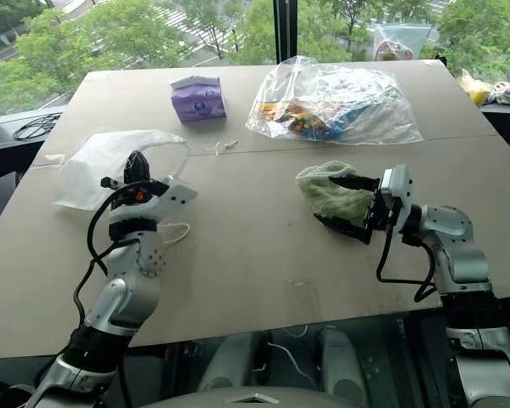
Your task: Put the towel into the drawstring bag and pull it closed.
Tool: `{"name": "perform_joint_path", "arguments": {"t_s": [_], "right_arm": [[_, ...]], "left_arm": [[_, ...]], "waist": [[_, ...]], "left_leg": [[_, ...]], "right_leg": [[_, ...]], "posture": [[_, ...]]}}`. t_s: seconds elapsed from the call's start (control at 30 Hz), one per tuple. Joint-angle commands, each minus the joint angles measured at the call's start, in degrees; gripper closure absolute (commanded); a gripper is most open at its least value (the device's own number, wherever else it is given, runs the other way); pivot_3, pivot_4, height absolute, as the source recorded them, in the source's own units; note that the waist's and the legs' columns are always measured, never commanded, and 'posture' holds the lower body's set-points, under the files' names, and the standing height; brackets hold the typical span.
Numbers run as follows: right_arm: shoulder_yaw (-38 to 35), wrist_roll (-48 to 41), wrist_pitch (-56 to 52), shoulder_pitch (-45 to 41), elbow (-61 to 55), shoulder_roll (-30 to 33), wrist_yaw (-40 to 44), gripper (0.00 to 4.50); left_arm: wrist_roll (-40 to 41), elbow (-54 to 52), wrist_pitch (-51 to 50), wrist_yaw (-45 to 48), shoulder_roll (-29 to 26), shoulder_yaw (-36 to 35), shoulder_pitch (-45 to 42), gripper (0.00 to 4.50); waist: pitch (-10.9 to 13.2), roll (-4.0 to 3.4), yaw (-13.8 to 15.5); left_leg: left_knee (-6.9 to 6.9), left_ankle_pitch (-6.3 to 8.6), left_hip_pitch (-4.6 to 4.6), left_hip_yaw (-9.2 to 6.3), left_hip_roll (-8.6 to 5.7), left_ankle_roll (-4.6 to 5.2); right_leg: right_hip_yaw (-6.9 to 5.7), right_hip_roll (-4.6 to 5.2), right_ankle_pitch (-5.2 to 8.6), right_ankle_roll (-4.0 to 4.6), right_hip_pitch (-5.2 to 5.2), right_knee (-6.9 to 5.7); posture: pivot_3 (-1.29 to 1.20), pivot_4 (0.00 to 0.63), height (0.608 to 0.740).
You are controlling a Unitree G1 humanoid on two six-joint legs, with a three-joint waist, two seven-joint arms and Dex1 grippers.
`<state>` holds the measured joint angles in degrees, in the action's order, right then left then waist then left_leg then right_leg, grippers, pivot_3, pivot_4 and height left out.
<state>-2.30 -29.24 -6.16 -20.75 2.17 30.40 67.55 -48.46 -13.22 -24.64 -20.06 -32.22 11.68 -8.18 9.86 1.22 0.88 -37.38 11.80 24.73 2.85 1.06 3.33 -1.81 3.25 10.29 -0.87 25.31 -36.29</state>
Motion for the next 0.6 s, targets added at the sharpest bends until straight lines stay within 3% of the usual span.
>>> {"name": "perform_joint_path", "arguments": {"t_s": [0.03,0.2,0.33,0.6], "right_arm": [[-0.8,-0.3,0.9,-0.1,-2.0,0.0,-0.2,0.00],[-0.8,-0.4,1.2,0.1,-1.9,0.0,-0.1,0.00],[-1.1,-0.2,2.2,0.7,-1.0,0.1,0.4,0.00],[-1.0,-0.1,2.6,0.7,-0.6,0.2,0.5,0.00]], "left_arm": [[-0.6,-0.2,1.3,-1.8,2.1,-2.8,2.1,4.47],[3.3,0.6,-0.8,-1.3,8.8,-7.3,3.2,4.47],[0.4,0.3,-5.2,4.1,9.5,-6.1,3.6,4.47],[-0.3,-1.0,-7.5,-0.3,15.3,-9.2,4.9,1.09]], "waist": [[0.0,0.00,0.0],[0.0,0.00,0.0],[0.0,0.00,0.0],[0.0,0.01,0.0]], "left_leg": [[0.00,0.00,0.01,0.00,0.00,0.00],[-0.02,0.00,0.03,0.02,0.00,0.00],[-0.02,0.00,0.02,0.02,0.00,0.00],[-0.04,-0.01,0.02,0.04,0.00,0.01]], "right_leg": [[0.00,0.00,-0.01,0.01,0.00,0.00],[-0.04,0.06,-0.03,0.04,0.00,0.00],[-0.08,0.01,-0.03,0.04,0.00,-0.01],[-0.05,0.00,-0.03,0.03,-0.01,-0.01]], "posture": [[0.00,0.150,0.740],[0.00,0.150,0.740],[0.00,0.150,0.740],[0.00,0.150,0.740]]}}
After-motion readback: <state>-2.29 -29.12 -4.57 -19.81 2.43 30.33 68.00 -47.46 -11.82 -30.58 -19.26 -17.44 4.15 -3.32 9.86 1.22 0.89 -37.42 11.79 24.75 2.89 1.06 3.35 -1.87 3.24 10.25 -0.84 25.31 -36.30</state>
